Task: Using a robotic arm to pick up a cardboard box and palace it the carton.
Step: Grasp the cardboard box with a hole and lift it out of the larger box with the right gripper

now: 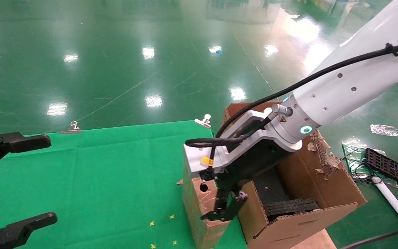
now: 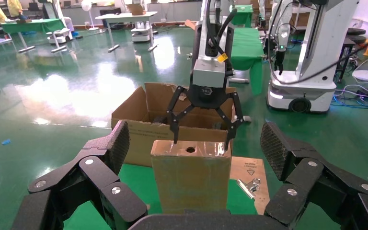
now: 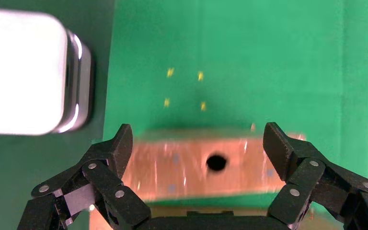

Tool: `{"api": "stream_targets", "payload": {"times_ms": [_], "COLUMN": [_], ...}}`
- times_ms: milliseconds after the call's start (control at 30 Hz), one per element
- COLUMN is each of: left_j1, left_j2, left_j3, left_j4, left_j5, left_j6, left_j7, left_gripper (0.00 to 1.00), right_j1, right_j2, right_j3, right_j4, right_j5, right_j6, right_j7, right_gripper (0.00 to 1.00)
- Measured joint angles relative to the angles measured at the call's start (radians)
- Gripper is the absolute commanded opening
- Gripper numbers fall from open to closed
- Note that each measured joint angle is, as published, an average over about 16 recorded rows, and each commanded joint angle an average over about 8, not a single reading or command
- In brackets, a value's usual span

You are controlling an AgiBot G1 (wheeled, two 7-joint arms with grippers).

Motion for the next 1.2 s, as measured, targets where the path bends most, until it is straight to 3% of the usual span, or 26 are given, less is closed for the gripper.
{"api": "stream_targets", "payload": {"times_ms": [300,667,833,1200], "left_j1": [0.0,0.0,0.0,-0.001], "left_j2": [0.0,-0.001,-0.001,-0.001], "left_j3": [0.001,0.001,0.002,0.003], "left_j4": [0.0,0.0,0.0,0.0], "left_j5": [0.0,-0.001,-0.001,-0.002], "left_j6": [0.0,-0.001,-0.001,-0.001], "left_j7": [0.0,0.001,0.001,0.001], "left_gripper": [1.0,1.0,1.0,1.0], "right_j1": [0.116,0.195,0.226,0.25], "right_j2": [-0.032,-0.1,-0.13,-0.187], "right_j3": [-0.193,-0.332,-0.374,-0.414], "right_j4": [0.0,-0.004,-0.012,-0.137], "right_j5": [-0.004,-0.032,-0.075,-0.089], "right_j6": [0.012,0.034,0.048,0.054], "right_j7": [0.034,0.138,0.292,0.772], "right_gripper": [1.0,1.0,1.0,1.0]}}
